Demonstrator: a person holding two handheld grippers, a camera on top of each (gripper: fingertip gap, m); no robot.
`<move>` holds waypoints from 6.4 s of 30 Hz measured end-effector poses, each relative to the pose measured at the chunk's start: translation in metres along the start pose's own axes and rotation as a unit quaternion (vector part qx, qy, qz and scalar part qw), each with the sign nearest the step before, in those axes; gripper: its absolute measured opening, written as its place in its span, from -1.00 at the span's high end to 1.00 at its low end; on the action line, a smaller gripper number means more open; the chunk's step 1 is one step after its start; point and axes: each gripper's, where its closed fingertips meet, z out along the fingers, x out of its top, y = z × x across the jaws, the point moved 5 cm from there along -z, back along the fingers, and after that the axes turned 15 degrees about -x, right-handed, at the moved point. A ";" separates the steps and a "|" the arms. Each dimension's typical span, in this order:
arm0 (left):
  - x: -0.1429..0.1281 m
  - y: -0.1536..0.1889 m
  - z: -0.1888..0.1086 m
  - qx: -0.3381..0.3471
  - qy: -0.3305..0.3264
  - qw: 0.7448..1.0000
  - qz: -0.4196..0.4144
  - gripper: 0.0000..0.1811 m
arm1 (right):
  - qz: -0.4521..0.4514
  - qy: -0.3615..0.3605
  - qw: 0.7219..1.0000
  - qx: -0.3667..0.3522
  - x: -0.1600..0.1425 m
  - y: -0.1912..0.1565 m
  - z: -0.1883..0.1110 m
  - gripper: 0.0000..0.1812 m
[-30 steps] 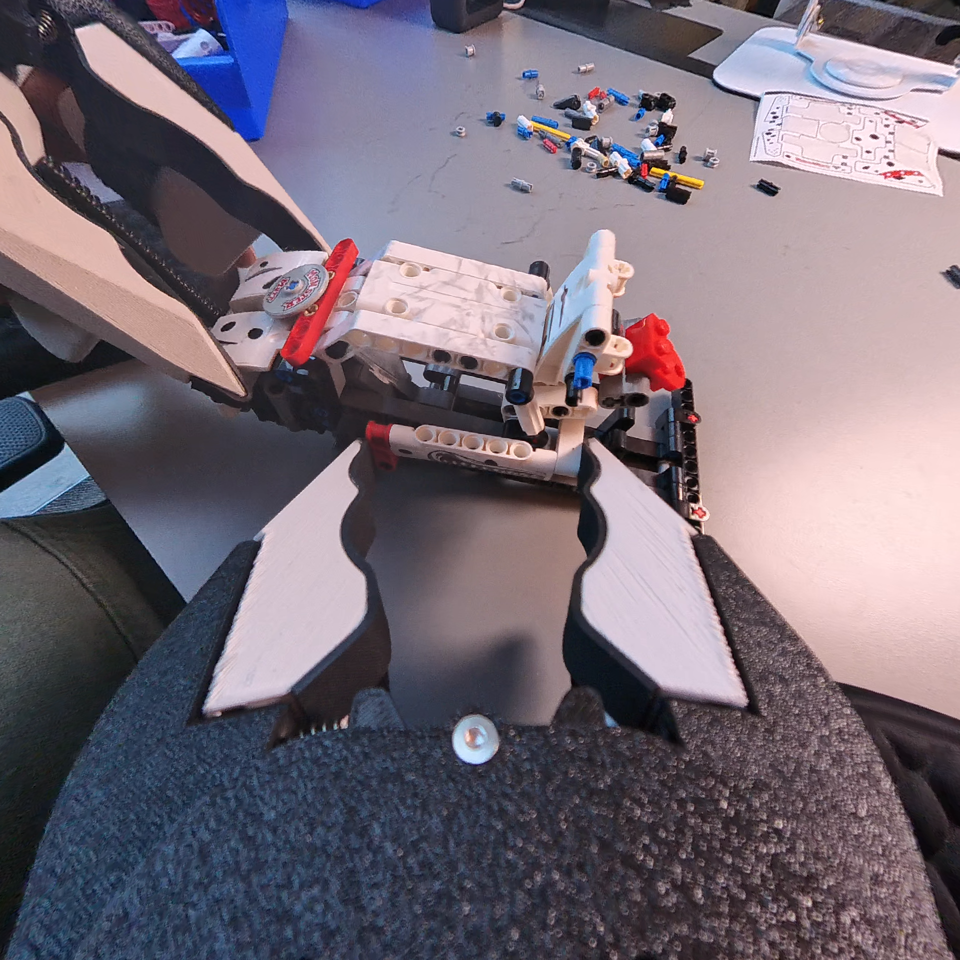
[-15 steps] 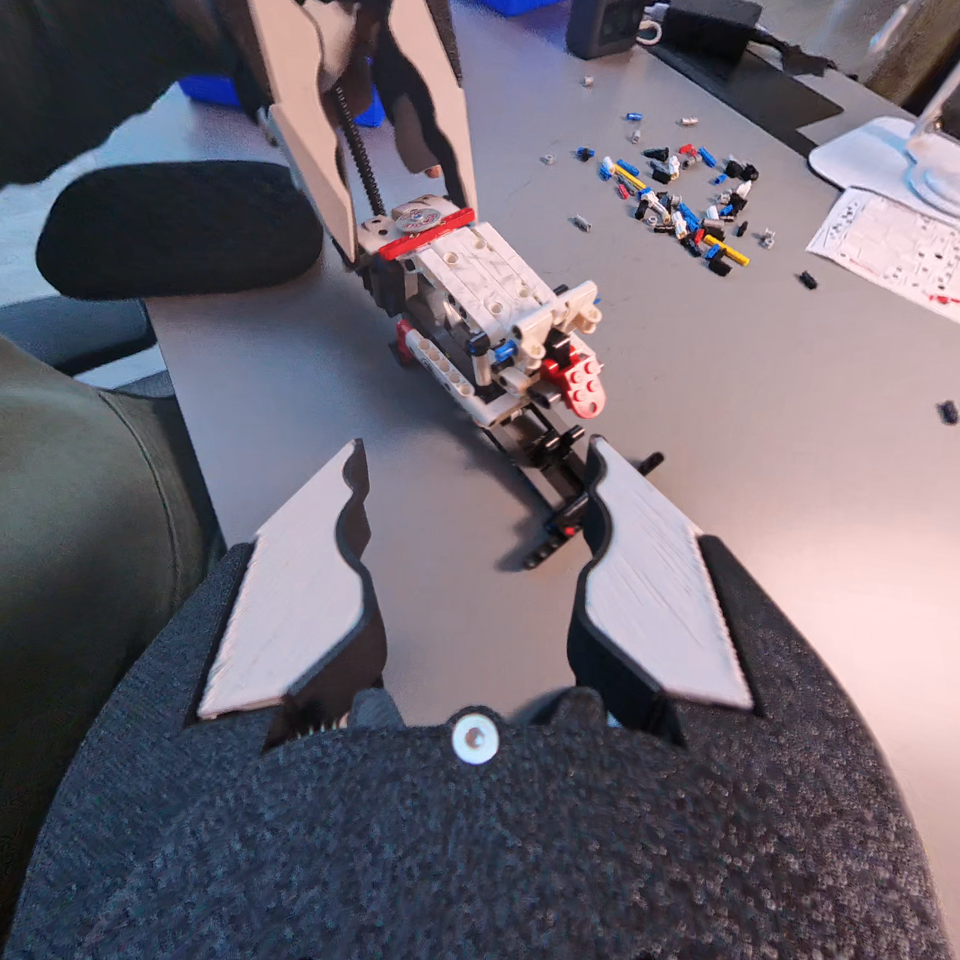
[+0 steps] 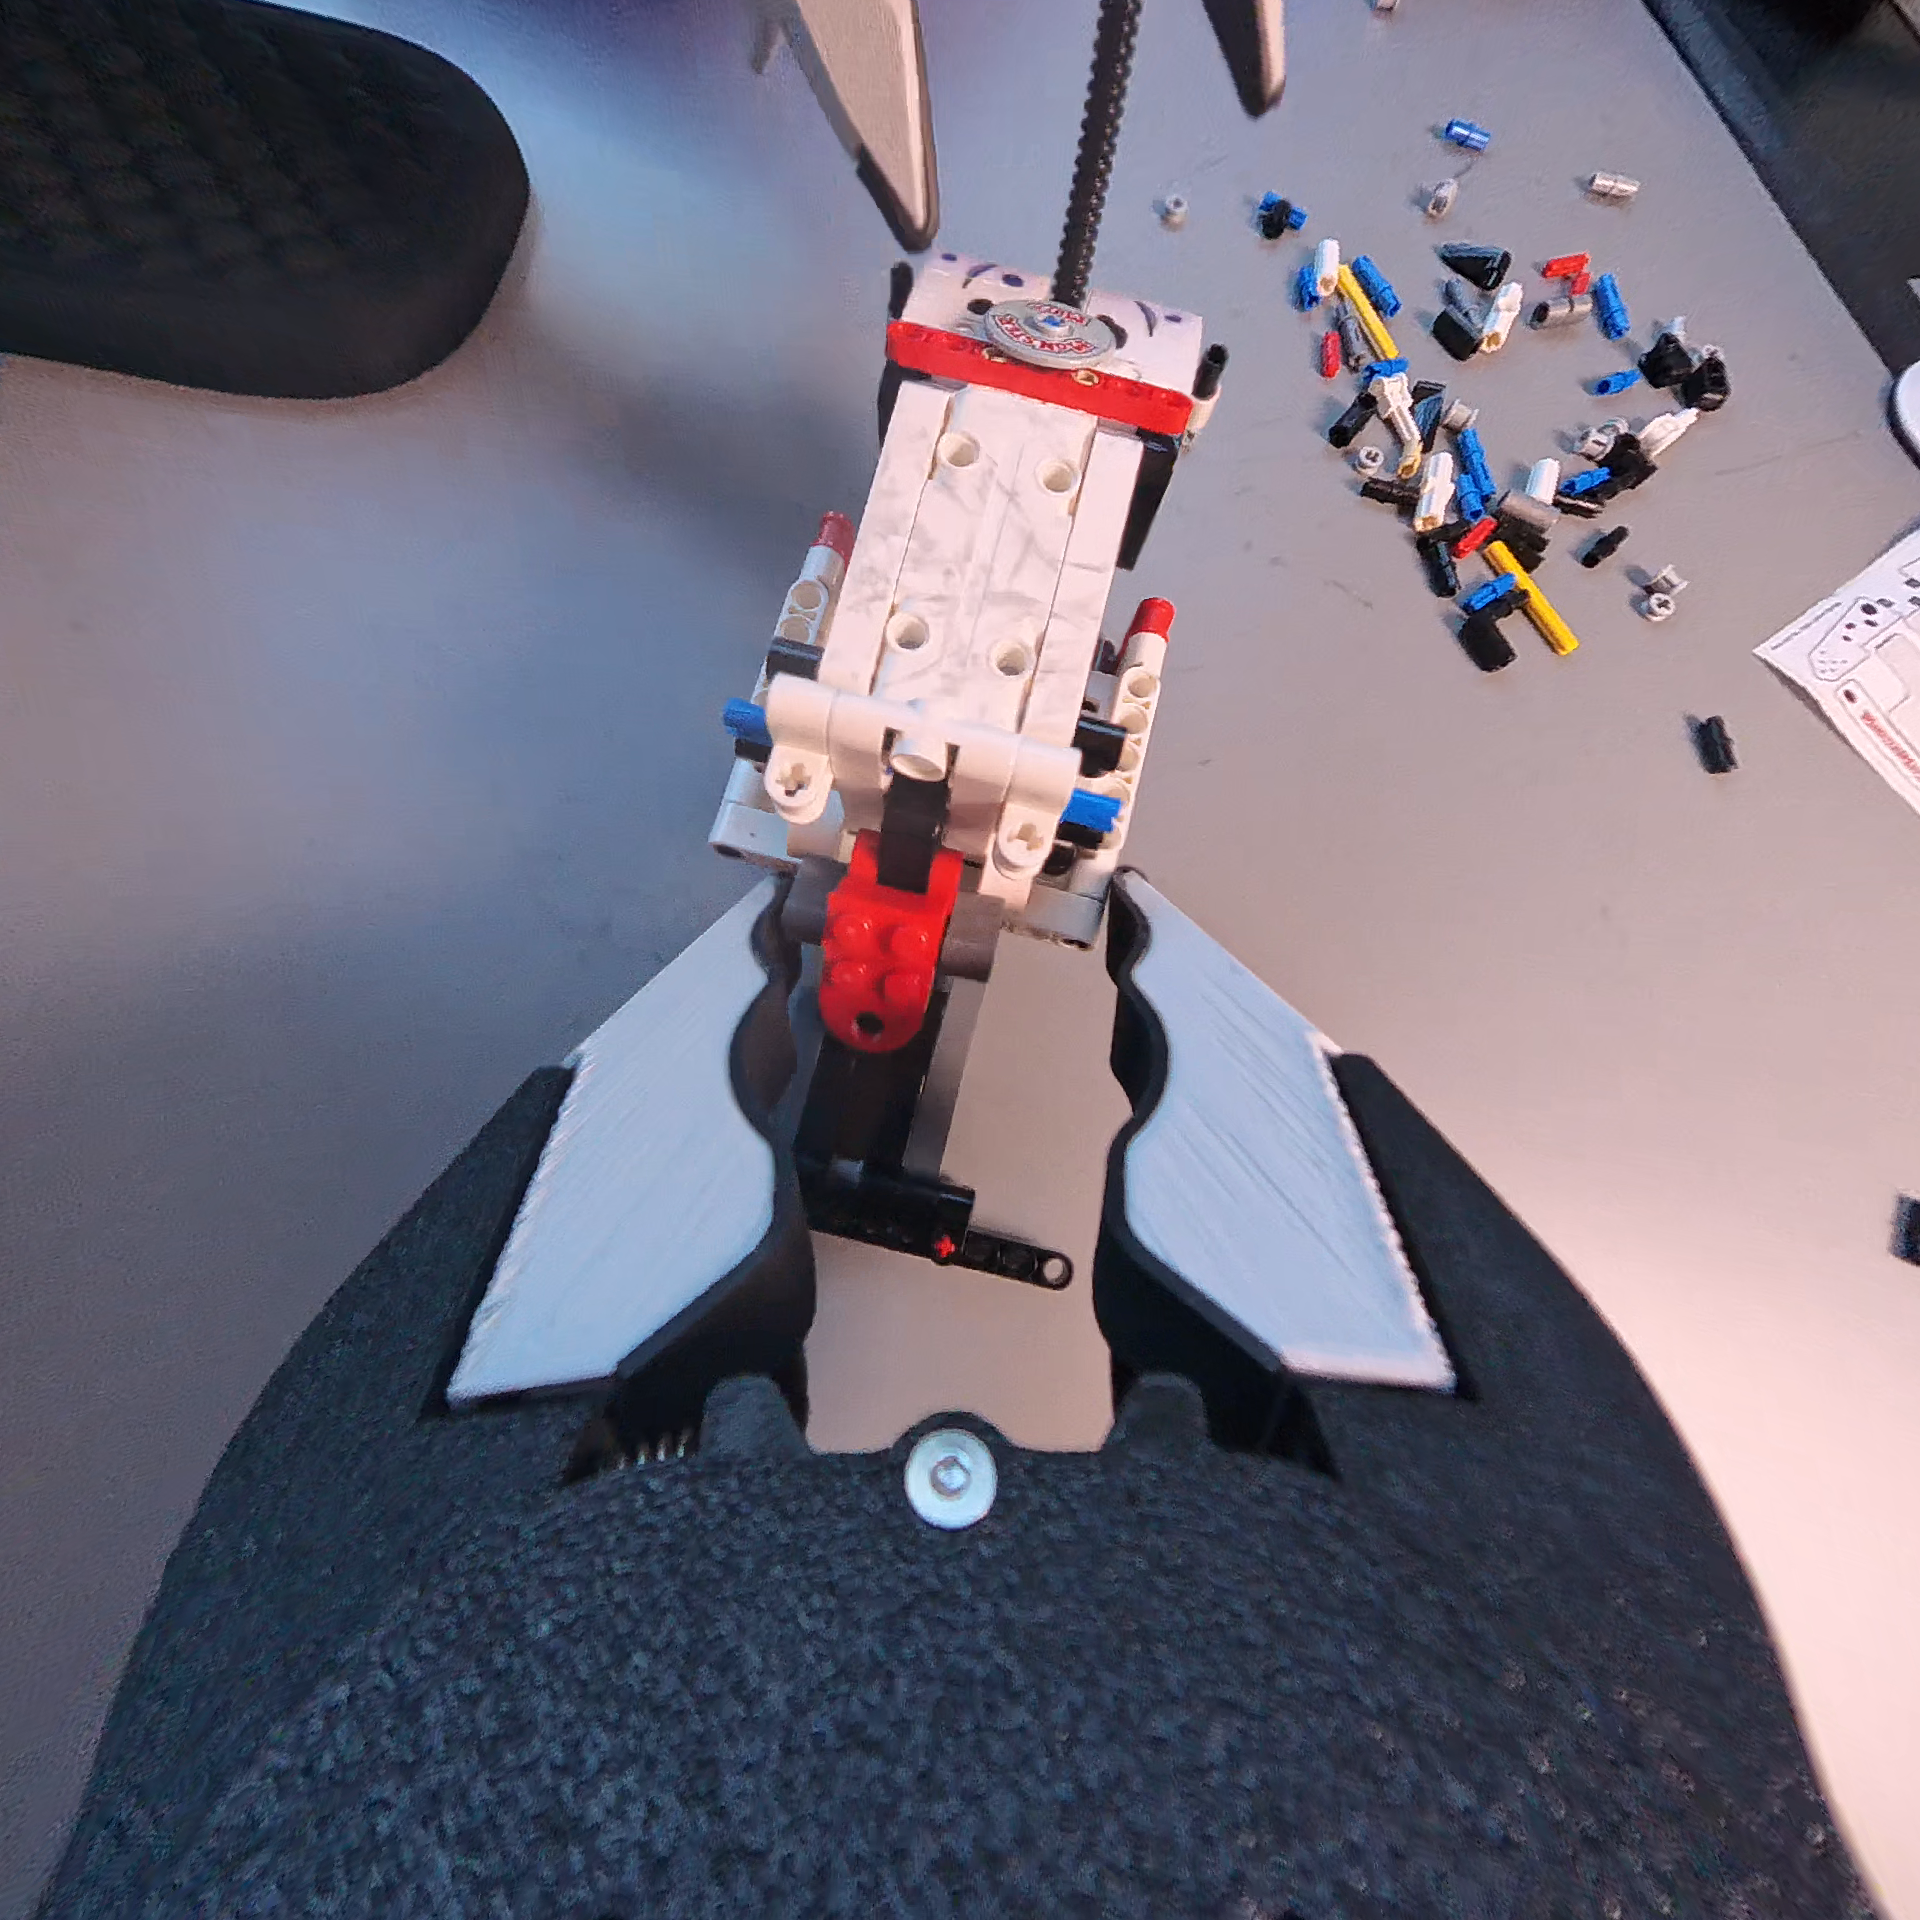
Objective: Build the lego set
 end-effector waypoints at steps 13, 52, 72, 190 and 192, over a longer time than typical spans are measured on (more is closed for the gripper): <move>-0.009 0.029 0.016 0.031 0.107 0.988 -0.107 0.27 | 0.172 -0.020 0.967 -0.187 -0.004 -0.017 -0.011 0.29; -0.045 0.016 0.008 -0.005 0.094 0.982 -0.164 0.58 | -0.327 0.087 0.926 -0.169 0.013 0.008 0.012 0.34; -0.036 0.035 0.007 -0.071 0.109 0.979 -0.159 0.55 | -0.440 -0.008 0.870 -0.221 -0.001 -0.006 -0.002 0.81; -0.024 -0.011 0.008 -0.072 0.051 0.996 -0.005 0.34 | -0.169 0.158 0.942 -0.243 0.051 -0.003 -0.030 0.62; -0.013 -0.019 -0.005 -0.035 0.113 0.993 -0.018 0.35 | -0.127 0.197 0.940 -0.249 0.070 0.017 -0.045 0.60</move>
